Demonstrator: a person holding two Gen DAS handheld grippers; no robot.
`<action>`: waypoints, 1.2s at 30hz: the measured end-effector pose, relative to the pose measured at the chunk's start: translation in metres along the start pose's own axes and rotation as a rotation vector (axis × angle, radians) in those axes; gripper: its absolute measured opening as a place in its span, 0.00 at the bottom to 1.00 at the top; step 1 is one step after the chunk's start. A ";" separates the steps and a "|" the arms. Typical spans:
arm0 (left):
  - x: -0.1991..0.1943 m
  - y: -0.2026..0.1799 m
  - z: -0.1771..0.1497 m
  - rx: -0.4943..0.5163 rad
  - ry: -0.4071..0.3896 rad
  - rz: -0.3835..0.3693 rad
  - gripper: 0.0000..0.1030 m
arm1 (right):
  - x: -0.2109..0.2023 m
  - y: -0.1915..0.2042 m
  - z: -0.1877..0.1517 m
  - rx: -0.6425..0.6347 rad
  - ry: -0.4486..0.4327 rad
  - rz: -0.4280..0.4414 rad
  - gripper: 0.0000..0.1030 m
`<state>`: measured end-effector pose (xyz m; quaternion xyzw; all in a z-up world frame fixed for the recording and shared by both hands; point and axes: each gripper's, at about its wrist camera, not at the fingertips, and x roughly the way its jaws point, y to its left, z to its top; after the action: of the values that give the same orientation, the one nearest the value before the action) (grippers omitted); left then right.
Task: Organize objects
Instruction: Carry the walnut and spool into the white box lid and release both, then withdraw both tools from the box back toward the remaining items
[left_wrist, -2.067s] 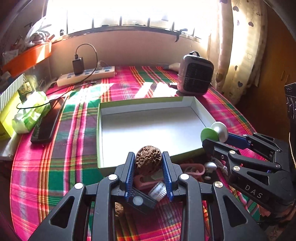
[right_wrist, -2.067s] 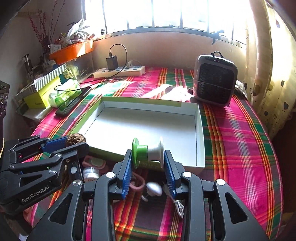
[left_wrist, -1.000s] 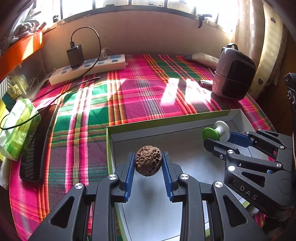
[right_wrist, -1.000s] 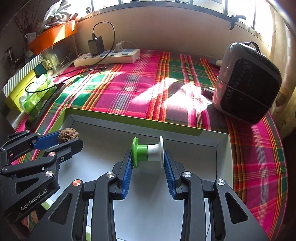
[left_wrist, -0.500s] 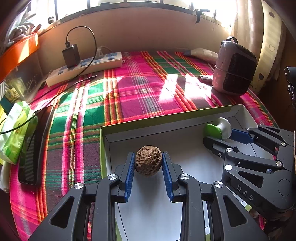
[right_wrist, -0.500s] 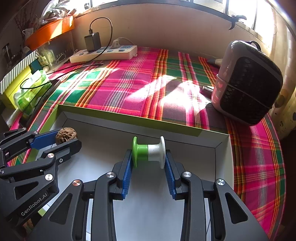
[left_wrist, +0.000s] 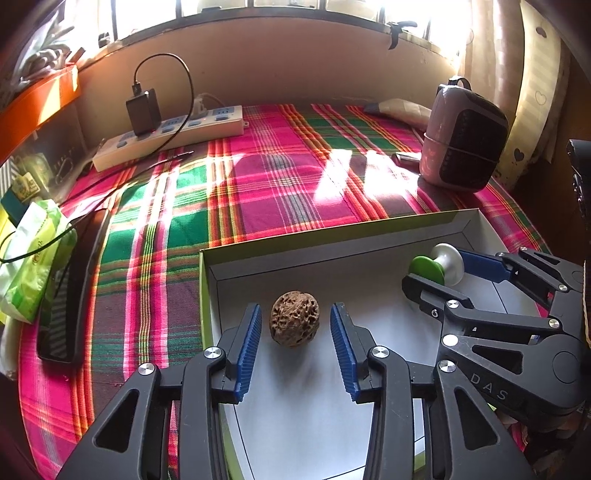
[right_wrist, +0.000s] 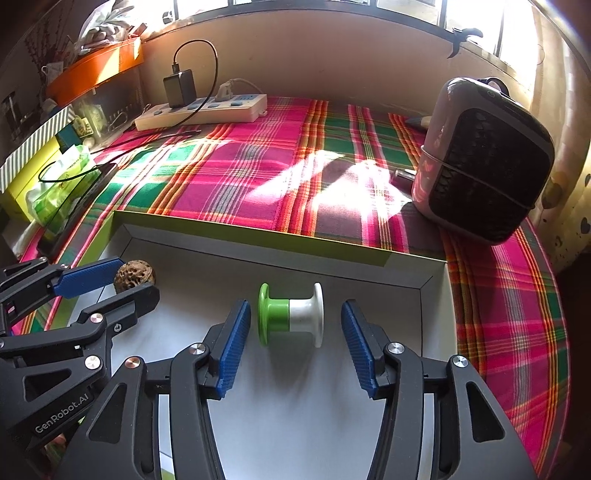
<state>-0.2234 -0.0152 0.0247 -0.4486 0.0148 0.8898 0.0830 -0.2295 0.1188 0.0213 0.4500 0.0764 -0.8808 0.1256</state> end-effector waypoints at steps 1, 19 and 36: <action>-0.001 0.000 0.000 -0.004 -0.001 0.000 0.36 | -0.001 0.000 -0.001 0.000 -0.001 0.000 0.51; -0.039 0.003 -0.022 -0.036 -0.066 0.030 0.36 | -0.030 -0.005 -0.019 0.033 -0.052 0.009 0.52; -0.091 0.020 -0.065 -0.109 -0.149 0.022 0.36 | -0.086 -0.015 -0.057 0.067 -0.154 0.011 0.52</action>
<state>-0.1214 -0.0537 0.0581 -0.3850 -0.0351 0.9209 0.0497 -0.1416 0.1598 0.0579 0.3854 0.0348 -0.9141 0.1208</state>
